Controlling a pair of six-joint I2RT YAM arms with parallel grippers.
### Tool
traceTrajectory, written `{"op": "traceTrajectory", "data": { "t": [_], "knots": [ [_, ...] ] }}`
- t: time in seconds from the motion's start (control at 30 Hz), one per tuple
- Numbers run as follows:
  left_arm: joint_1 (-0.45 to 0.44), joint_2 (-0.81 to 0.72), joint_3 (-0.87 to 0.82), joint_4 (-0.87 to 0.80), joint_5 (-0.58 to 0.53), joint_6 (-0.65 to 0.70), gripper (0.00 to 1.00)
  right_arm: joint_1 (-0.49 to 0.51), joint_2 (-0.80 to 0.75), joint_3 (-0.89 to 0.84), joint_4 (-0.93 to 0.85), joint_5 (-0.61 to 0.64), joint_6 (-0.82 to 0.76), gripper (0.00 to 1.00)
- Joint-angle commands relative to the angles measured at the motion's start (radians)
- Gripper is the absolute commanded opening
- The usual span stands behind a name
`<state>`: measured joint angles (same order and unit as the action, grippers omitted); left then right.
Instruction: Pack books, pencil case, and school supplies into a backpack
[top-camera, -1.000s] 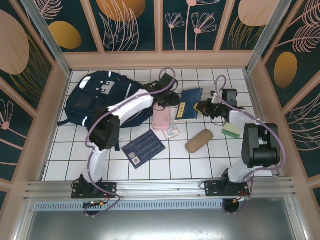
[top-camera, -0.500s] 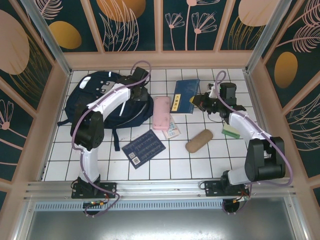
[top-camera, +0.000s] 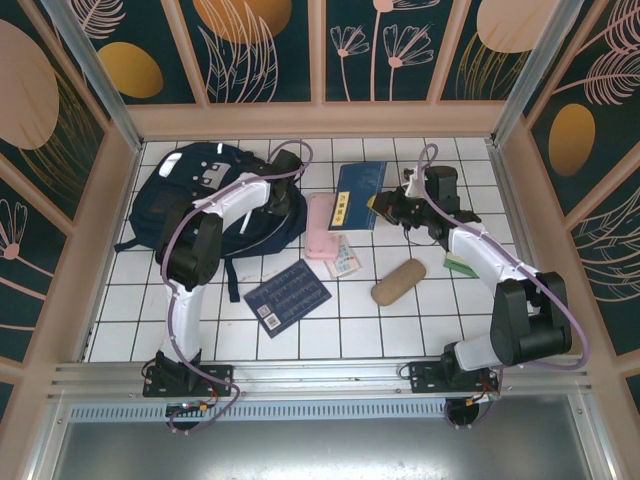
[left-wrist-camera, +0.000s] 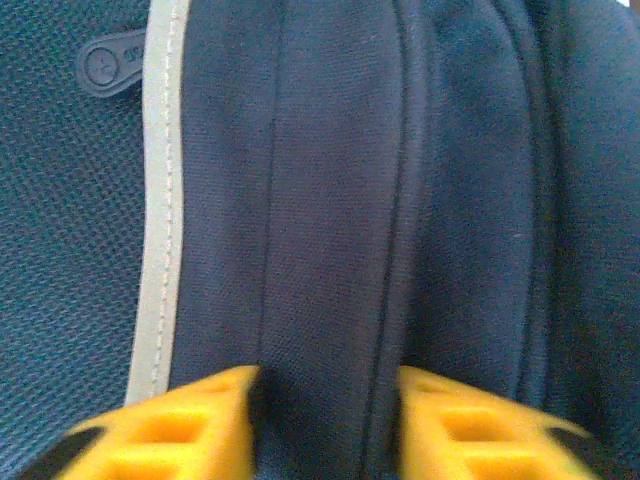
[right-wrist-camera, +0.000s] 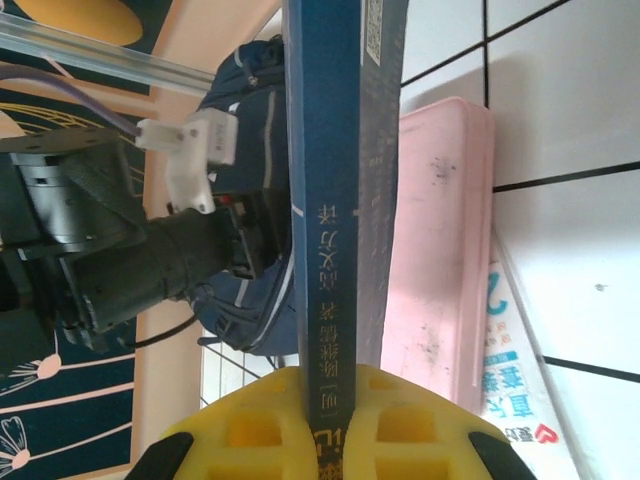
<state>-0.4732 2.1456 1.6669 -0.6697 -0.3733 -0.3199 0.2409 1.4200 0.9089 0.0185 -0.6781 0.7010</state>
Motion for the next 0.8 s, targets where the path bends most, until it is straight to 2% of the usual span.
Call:
{"op": "traceTrajectory", "data": {
  "t": [0.0, 0.03, 0.1, 0.37, 0.77],
  "knots": [
    [0.011, 0.005, -0.041, -0.012, -0.045, 0.008, 0.12, 0.035, -0.050, -0.017, 0.191, 0.021, 0.059, 0.00],
    [0.013, -0.015, -0.049, -0.002, -0.043, 0.002, 0.06, 0.047, -0.053, -0.020, 0.213, 0.034, 0.067, 0.00],
    [0.020, -0.056, -0.049, 0.005, -0.036, -0.012, 0.00, 0.068, -0.045, -0.004, 0.216, 0.050, 0.080, 0.00],
    [0.065, -0.209, 0.031, -0.018, 0.055, -0.056, 0.00, 0.122, 0.068, 0.082, 0.254, 0.013, 0.137, 0.00],
    [0.219, -0.367, 0.093, 0.007, 0.305, -0.119, 0.00, 0.259, 0.346, 0.267, 0.423, 0.034, 0.241, 0.00]
  ]
}}
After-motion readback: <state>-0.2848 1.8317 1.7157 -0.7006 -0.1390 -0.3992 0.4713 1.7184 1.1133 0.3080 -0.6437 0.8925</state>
